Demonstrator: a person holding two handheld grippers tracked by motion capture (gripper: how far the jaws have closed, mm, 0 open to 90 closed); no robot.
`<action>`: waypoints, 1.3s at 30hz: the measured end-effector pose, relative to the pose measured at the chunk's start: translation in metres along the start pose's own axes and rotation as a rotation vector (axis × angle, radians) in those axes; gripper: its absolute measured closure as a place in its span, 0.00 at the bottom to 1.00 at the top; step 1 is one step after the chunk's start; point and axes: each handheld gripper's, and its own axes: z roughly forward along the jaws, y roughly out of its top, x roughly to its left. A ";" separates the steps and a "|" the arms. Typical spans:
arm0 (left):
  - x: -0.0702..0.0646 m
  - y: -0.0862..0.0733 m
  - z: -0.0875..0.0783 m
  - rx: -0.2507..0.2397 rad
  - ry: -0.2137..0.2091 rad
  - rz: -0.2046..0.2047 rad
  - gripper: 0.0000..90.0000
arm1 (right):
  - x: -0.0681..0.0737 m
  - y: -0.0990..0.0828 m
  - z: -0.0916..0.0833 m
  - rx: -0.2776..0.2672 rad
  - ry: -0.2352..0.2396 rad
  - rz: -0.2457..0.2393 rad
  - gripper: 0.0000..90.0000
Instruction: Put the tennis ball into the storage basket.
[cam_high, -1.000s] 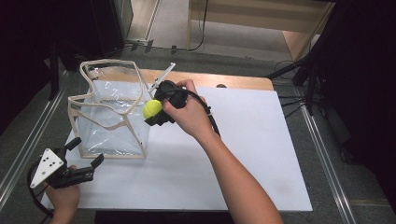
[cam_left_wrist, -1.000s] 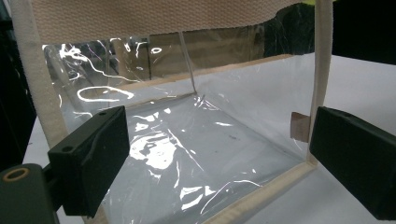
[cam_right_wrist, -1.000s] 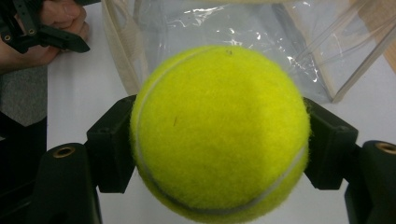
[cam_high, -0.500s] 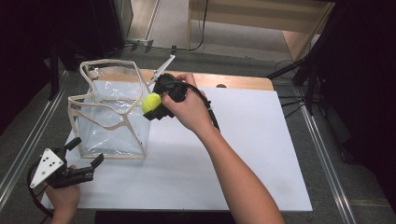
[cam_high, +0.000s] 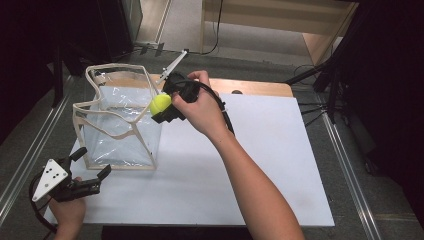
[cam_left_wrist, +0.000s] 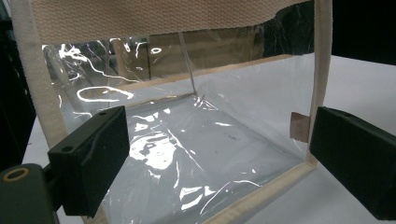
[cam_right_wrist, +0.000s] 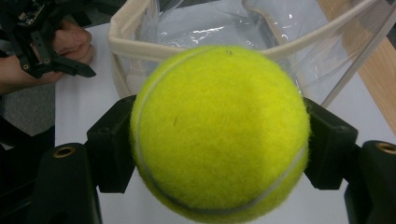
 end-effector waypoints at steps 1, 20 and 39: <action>0.000 0.000 0.000 0.001 0.000 0.000 0.06 | 0.000 0.001 -0.001 0.002 0.004 0.001 0.26; 0.000 0.000 0.000 0.006 -0.002 0.000 0.06 | -0.005 0.021 -0.011 -0.008 -0.008 -0.001 0.26; 0.001 0.000 -0.001 0.004 -0.003 0.002 0.06 | -0.004 0.044 -0.006 -0.023 -0.019 -0.022 0.26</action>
